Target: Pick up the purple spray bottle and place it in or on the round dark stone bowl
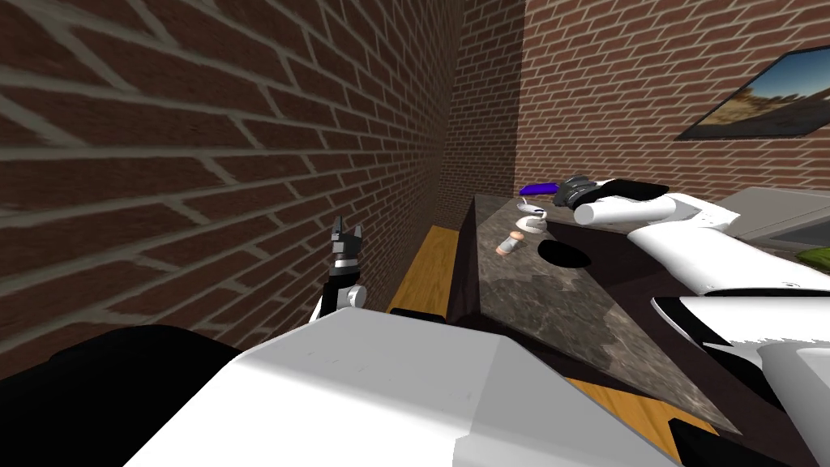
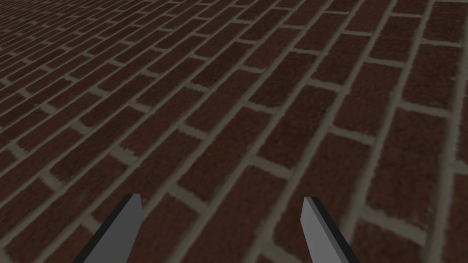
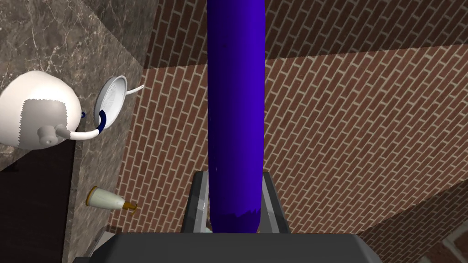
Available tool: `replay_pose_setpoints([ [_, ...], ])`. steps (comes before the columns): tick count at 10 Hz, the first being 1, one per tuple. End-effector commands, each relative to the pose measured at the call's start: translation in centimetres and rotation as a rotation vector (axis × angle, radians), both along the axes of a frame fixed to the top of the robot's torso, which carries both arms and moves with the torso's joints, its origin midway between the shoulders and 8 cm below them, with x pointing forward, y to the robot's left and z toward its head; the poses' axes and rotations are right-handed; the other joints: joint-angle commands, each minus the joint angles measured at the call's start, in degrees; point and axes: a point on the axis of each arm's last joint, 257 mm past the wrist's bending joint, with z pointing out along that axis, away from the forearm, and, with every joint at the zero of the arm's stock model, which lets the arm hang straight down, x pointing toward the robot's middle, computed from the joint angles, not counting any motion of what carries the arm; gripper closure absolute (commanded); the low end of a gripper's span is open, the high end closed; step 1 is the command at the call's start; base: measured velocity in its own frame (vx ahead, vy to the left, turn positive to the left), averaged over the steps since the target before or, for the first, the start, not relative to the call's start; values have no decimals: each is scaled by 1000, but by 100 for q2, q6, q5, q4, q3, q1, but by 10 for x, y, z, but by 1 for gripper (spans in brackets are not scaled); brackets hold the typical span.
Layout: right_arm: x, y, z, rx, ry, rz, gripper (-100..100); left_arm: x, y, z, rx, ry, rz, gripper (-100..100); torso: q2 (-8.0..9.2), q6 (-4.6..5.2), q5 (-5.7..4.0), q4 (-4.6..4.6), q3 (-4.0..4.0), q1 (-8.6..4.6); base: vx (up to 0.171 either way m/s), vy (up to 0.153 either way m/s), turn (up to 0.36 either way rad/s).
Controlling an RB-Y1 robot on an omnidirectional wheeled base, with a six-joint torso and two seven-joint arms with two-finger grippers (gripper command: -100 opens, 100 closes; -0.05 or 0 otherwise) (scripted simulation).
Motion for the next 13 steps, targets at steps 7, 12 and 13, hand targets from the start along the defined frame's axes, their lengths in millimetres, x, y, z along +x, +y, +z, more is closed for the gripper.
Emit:
replay_pose_setpoints([
  [7,-16,-41,28,291,-149,-69,100,0,0,0,0,0,0,0,0,2,1,0,0,-7,-85,-49,74],
  [12,-22,-54,31,428,-207,-89,100,0,0,0,0,0,0,0,-18,-6,8,-6,-12,-1,-56,-46,49],
  [13,-22,-54,31,442,-212,-88,100,0,0,0,0,0,0,0,-17,-2,5,-7,-12,-6,-40,-32,12],
])
